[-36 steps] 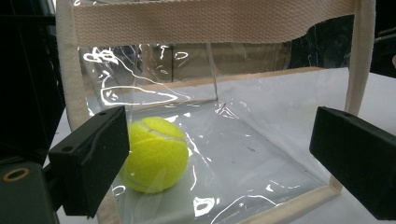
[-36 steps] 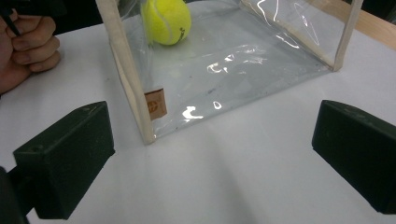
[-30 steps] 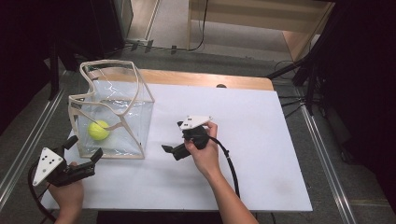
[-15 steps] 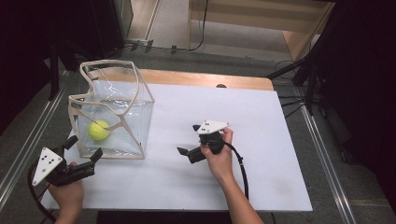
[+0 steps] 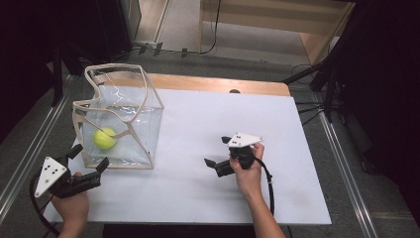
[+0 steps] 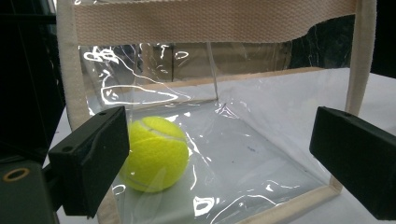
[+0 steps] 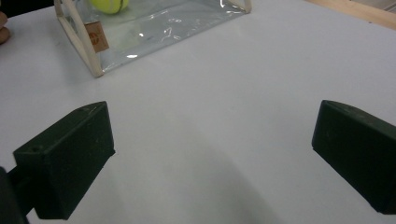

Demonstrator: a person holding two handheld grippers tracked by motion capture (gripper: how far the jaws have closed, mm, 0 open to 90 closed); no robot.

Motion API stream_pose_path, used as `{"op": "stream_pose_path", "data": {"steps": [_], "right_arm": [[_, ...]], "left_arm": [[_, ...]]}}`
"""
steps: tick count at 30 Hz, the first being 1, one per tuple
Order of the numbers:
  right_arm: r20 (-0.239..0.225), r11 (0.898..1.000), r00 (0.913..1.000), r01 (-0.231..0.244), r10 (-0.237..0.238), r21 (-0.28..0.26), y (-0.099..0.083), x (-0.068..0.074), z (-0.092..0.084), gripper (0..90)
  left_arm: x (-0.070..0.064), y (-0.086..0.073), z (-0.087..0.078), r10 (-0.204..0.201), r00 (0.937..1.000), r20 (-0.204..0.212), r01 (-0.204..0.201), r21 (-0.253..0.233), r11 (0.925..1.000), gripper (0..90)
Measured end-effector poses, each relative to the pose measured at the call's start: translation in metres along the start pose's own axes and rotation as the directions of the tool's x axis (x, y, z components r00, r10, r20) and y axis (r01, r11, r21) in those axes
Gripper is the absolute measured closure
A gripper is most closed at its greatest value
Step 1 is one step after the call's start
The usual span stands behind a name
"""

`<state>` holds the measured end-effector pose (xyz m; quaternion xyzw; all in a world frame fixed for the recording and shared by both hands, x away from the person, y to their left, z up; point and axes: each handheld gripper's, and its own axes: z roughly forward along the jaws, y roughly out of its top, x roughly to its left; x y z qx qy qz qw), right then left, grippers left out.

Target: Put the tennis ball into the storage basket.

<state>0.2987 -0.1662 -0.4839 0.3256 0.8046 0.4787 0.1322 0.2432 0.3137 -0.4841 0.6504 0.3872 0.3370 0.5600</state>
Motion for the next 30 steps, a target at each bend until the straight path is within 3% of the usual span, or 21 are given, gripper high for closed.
{"op": "stream_pose_path", "data": {"steps": [17,30], "right_arm": [[0.08,0.998,0.9951,-0.056,0.057,-0.016,-0.029,-0.019,-0.041,0.0],[0.138,0.994,0.9843,-0.11,0.111,-0.015,-0.054,-0.028,-0.064,0.0]], "left_arm": [[0.0,0.0,0.0,0.005,1.0,-0.001,-0.005,0.002,1.0,5.3],[-0.001,0.0,0.0,0.006,1.0,-0.003,-0.006,0.003,1.0,5.4]]}}
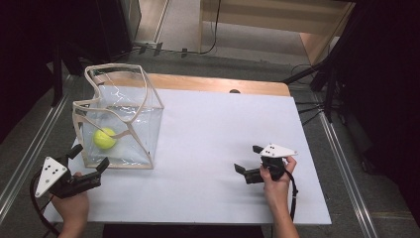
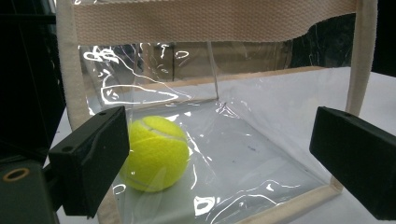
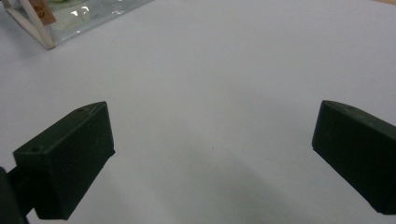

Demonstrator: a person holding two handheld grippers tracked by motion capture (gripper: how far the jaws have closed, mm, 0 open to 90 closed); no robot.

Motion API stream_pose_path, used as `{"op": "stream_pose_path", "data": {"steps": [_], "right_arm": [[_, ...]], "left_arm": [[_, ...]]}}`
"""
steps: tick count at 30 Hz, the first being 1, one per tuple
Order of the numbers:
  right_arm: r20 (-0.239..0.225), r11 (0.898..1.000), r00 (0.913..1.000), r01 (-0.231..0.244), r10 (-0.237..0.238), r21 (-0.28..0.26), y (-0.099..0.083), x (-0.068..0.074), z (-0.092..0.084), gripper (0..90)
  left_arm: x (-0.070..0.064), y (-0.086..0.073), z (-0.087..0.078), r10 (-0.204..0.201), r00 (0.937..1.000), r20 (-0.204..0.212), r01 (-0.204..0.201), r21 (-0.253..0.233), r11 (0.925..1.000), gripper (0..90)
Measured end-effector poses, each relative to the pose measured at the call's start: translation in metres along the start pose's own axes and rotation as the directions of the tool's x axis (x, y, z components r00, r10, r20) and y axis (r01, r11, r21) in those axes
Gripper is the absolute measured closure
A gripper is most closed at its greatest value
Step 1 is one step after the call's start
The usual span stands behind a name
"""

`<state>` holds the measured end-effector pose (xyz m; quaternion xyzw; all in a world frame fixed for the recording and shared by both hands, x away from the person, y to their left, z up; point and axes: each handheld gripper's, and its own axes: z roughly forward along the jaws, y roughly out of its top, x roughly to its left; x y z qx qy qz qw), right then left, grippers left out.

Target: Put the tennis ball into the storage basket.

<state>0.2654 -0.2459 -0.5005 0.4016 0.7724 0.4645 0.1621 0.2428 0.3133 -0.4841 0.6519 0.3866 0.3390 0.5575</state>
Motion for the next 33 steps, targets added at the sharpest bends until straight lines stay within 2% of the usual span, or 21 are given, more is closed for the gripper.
{"op": "stream_pose_path", "data": {"steps": [1,3,6,16,18,22,29,33], "right_arm": [[0.017,1.0,0.9998,-0.005,0.005,0.0,-0.002,-0.001,-0.002,0.0],[0.013,1.0,0.9999,-0.009,0.009,-0.003,-0.005,-0.003,-0.006,0.0],[0.04,1.0,0.999,-0.021,0.021,0.001,-0.012,-0.009,-0.018,0.0],[0.089,0.998,0.9944,-0.056,0.057,-0.015,-0.025,-0.021,-0.041,0.0],[0.111,0.998,0.9922,-0.054,0.057,-0.03,-0.028,-0.024,-0.046,0.0],[0.13,0.995,0.9874,-0.085,0.09,-0.046,-0.034,-0.026,-0.057,0.0],[0.161,0.992,0.9806,-0.1,0.112,-0.081,-0.041,-0.035,-0.072,0.0],[0.181,0.986,0.9723,-0.131,0.147,-0.099,-0.047,-0.04,-0.08,0.0]], "left_arm": [[0.0,0.0,0.0,0.0,1.0,0.0,0.0,0.0,1.0,5.4],[0.0,0.0,0.0,0.0,1.0,0.0,0.0,0.0,1.0,5.4],[0.0,0.0,0.0,0.0,1.0,0.0,0.0,-0.001,1.0,5.4],[0.0,0.0,0.0,-0.001,1.0,0.002,0.001,-0.001,1.0,5.4],[0.0,0.0,0.0,-0.003,1.0,0.0,0.003,-0.002,1.0,5.4],[0.0,0.0,0.0,-0.004,1.0,0.001,0.004,-0.003,1.0,5.4],[0.001,0.0,-0.001,-0.008,1.0,0.001,0.008,-0.006,1.0,5.4],[0.001,0.0,-0.001,-0.011,0.9999,0.004,0.011,-0.009,0.9999,5.4]]}}
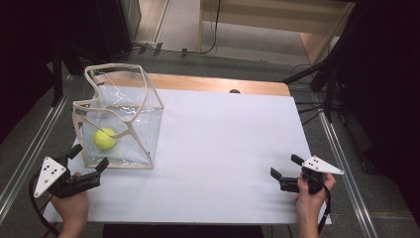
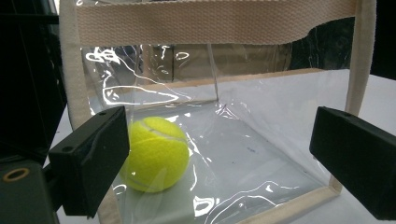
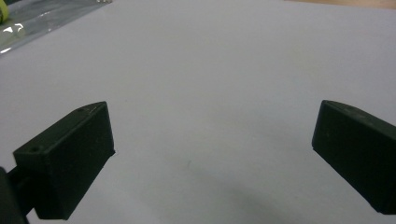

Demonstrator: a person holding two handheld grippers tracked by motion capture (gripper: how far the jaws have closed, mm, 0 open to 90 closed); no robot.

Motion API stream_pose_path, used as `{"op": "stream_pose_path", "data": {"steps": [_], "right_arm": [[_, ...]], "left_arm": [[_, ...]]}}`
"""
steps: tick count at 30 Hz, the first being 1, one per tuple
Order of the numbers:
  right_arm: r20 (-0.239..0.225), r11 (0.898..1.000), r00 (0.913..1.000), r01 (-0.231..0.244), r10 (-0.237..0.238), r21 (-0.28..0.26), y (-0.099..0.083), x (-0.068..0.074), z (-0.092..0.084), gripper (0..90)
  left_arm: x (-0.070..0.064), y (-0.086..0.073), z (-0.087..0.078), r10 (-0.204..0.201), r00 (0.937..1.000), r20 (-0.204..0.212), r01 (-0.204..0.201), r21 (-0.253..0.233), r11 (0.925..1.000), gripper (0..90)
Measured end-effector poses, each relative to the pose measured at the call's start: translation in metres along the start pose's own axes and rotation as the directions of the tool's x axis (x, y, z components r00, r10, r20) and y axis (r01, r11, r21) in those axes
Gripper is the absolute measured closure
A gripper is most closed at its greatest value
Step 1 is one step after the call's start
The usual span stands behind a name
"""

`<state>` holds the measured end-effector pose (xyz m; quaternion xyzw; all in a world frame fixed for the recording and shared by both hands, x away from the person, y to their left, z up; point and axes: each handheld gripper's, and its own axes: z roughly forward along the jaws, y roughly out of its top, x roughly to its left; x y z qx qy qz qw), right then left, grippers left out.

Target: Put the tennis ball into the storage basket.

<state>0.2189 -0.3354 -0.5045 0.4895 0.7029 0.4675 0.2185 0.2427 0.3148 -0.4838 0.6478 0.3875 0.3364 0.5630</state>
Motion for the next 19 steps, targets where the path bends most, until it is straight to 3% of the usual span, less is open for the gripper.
{"op": "stream_pose_path", "data": {"steps": [19], "right_arm": [[0.027,1.0,0.9996,-0.012,0.012,0.0,-0.0049,-0.0081,-0.0029,0.0]], "left_arm": [[0.0007,0.0002,-0.0004,-0.009,1.0,-0.005,0.009,-0.003,1.0,5.4]]}}
